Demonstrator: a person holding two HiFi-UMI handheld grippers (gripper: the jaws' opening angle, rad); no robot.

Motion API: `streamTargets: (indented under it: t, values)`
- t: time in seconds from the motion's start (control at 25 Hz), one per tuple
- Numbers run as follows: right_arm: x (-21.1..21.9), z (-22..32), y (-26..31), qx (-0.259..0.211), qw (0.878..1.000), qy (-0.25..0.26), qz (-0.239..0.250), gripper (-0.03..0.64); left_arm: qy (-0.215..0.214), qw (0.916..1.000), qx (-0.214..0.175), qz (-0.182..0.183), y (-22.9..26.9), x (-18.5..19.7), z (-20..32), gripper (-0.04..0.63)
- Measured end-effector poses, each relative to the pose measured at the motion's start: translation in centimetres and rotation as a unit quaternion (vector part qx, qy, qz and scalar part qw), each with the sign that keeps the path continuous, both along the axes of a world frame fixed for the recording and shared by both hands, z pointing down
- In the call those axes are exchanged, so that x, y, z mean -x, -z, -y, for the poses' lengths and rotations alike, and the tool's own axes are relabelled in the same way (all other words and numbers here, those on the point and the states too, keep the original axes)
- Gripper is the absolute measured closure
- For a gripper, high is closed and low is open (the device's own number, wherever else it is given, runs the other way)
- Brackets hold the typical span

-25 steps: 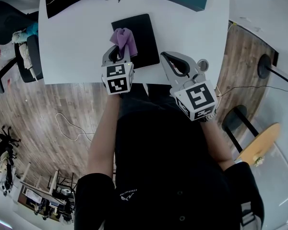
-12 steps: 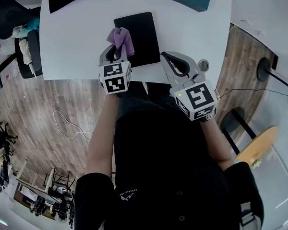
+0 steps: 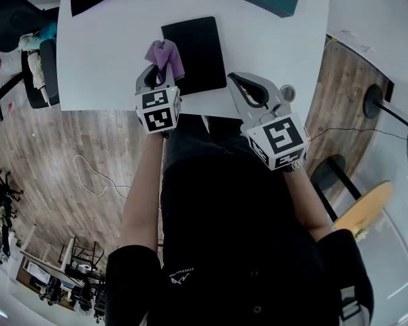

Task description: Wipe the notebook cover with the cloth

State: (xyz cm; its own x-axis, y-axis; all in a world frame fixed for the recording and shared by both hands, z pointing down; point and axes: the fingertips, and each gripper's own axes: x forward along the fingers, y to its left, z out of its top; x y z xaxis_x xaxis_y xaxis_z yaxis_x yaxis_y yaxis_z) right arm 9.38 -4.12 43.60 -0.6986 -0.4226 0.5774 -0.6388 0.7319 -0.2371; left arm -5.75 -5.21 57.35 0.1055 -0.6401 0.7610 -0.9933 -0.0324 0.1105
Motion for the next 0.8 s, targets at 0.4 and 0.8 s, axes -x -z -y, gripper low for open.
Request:
streamTargets:
  t: [0.4, 0.8]
  values:
    - [-0.6, 0.0, 0.3, -0.005, 1.0, 0.004, 0.003, 0.614, 0.03, 0.9994, 0.007, 0.015, 0.6, 1.2, -0.9, 0.528]
    - [-1.3, -0.2, 0.4, -0.01, 1.0, 0.014, 0.005, 0.614, 0.048, 0.9986, -0.012, 0.019, 2.7, 1.4, -2.6, 0.528]
